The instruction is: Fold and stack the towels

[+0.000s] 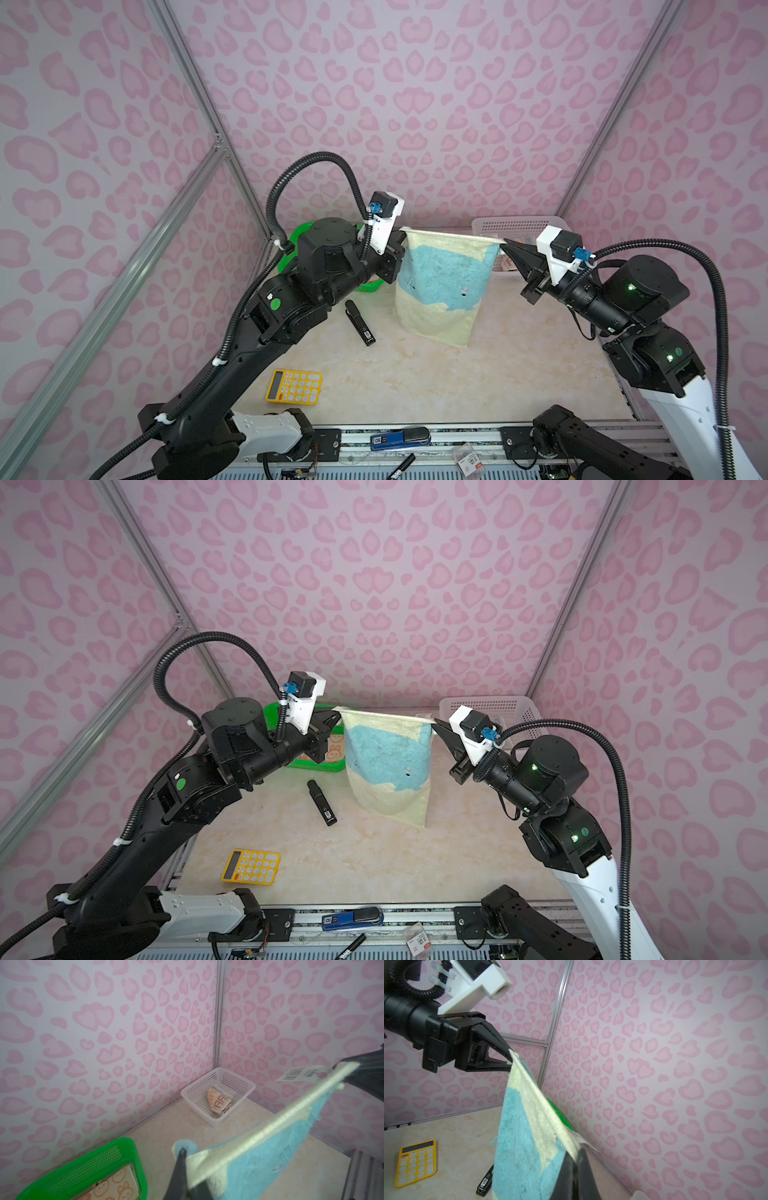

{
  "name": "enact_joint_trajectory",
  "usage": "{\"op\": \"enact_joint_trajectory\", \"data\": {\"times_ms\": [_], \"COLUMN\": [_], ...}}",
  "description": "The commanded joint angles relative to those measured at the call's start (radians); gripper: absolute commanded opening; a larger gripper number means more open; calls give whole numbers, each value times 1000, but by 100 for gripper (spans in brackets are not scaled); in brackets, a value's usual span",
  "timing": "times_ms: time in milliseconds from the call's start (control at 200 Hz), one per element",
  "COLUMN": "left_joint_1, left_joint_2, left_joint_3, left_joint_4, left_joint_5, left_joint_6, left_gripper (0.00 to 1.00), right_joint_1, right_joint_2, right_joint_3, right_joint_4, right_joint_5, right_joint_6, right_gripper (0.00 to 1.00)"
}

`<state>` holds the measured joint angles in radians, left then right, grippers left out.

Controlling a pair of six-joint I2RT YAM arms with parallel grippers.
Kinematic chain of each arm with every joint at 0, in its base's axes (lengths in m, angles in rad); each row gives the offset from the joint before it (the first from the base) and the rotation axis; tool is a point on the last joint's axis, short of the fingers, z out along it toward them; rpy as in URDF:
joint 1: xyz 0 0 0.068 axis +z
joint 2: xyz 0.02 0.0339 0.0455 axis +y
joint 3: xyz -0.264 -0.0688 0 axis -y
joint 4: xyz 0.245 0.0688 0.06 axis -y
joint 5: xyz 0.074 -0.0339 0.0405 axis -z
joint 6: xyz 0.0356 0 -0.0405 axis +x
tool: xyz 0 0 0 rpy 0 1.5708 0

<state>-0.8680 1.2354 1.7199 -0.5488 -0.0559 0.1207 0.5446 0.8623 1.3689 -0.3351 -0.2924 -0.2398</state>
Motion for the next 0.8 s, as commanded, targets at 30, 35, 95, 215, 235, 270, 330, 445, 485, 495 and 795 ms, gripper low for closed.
{"op": "enact_joint_trajectory", "data": {"times_ms": [30,35,95,215,235,270,330,445,485,495,795], "left_joint_1": [4,4,4,5,6,9,21,68,84,88,151], "left_joint_2": [-43,-43,-36,25,40,71,133,272,324,333,765], "left_joint_3": [-43,-43,-50,-43,-40,-33,-11,51,71,78,308], "left_joint_4": [32,34,36,35,35,34,29,10,10,9,-6], "left_joint_5": [-16,-17,-32,-96,-106,-128,-149,-151,-160,-162,-262], "left_joint_6": [-49,-49,-43,-11,-3,9,21,19,16,15,48], "left_gripper": [2,2,2,2,2,2,2,2,2,2,2], "right_joint_1": [1,1,1,0,0,-3,-14,-59,-77,-82,-172], "right_joint_2": [-12,-11,-5,26,33,46,79,148,175,182,425], "right_joint_3": [-15,-16,-25,-49,-54,-60,-69,-96,-111,-114,-197], "right_joint_4": [-1,-1,-4,-5,-5,-7,-7,17,34,38,211], "right_joint_5": [73,76,109,183,197,222,250,262,266,266,288], "right_joint_6": [29,28,22,-6,-12,-22,-39,-48,-47,-47,-44], "right_gripper": [0,0,0,0,0,0,0,0,0,0,0]}}
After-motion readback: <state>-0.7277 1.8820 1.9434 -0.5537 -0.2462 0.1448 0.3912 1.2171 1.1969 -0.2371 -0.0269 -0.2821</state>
